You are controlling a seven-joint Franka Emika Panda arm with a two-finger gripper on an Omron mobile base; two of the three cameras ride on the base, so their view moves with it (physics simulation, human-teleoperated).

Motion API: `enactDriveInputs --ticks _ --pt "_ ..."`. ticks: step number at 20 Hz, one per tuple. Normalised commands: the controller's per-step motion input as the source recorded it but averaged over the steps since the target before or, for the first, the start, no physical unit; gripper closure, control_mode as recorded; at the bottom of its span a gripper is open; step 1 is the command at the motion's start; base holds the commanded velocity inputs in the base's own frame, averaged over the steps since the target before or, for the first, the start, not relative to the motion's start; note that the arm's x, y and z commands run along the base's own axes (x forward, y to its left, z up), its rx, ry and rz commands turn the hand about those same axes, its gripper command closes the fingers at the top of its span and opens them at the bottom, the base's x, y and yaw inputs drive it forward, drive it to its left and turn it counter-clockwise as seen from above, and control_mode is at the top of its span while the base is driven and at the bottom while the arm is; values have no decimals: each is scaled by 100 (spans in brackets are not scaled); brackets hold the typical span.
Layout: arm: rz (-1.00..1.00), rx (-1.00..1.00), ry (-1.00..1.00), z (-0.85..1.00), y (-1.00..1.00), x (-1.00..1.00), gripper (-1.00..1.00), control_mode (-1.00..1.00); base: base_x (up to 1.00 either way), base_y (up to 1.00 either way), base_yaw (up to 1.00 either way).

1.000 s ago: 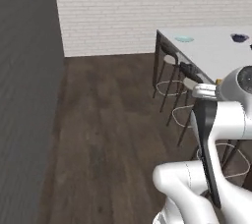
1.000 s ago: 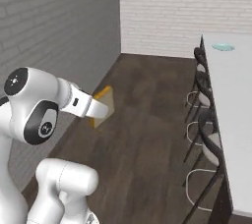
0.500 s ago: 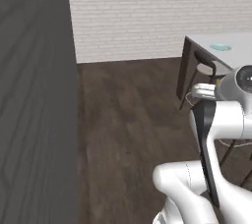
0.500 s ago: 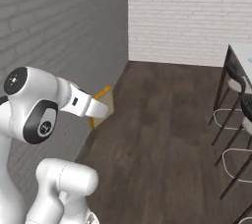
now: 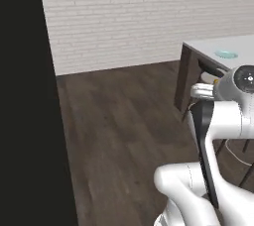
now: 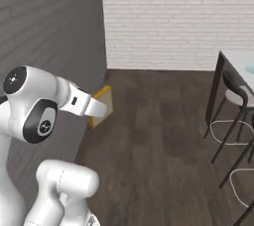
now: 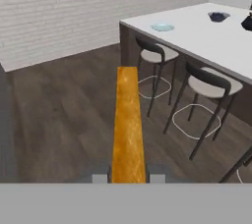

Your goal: Start the toaster. Once the lever pops up, take the bread to the plate on the dining counter.

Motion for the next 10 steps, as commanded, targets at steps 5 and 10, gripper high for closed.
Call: enactDriveInputs --ticks 5,10 --pt "0 0 0 0 0 0 100 100 100 43 -49" --pt "0 0 0 0 0 0 100 100 100 45 -49"
